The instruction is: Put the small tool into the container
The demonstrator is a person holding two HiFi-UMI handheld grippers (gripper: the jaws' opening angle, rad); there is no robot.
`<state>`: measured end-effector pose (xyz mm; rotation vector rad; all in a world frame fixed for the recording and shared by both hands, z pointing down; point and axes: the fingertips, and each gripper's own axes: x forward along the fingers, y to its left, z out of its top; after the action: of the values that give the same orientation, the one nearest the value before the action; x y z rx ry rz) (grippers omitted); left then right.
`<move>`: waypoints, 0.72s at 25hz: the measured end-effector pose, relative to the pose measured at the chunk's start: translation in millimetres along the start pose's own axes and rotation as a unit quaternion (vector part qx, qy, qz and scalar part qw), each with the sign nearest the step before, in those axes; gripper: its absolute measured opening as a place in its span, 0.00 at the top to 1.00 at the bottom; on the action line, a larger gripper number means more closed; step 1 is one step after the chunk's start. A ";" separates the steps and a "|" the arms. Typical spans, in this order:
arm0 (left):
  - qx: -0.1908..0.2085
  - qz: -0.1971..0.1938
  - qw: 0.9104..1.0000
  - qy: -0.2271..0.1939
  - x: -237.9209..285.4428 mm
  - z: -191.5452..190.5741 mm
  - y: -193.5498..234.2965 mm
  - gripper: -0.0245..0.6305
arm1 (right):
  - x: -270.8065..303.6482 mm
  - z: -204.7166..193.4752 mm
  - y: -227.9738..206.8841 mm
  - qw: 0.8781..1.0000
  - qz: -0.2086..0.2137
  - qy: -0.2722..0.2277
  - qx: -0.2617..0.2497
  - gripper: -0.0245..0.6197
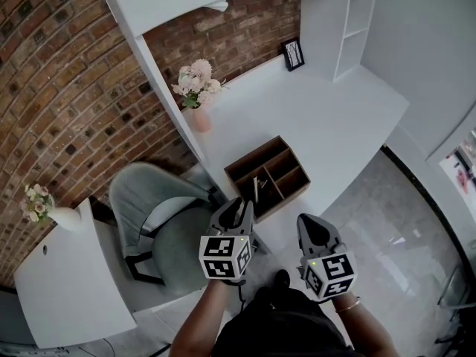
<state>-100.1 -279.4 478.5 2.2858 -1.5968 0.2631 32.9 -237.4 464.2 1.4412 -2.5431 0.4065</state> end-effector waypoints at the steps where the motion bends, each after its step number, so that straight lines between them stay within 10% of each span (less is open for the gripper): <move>1: 0.000 0.001 1.000 0.002 -2.6 -2.1 0.1 0.83 | -0.5 0.5 1.0 1.000 0.000 -0.002 -0.001 0.96; 18: 0.019 0.012 1.000 -0.007 -53.2 -6.5 -1.7 0.93 | -18.6 3.8 12.7 1.000 -0.010 -0.016 -0.008 0.96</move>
<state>-116.9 -230.0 466.2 2.3034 -1.6399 0.2854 31.4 -217.5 453.4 1.4788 -2.5475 0.3633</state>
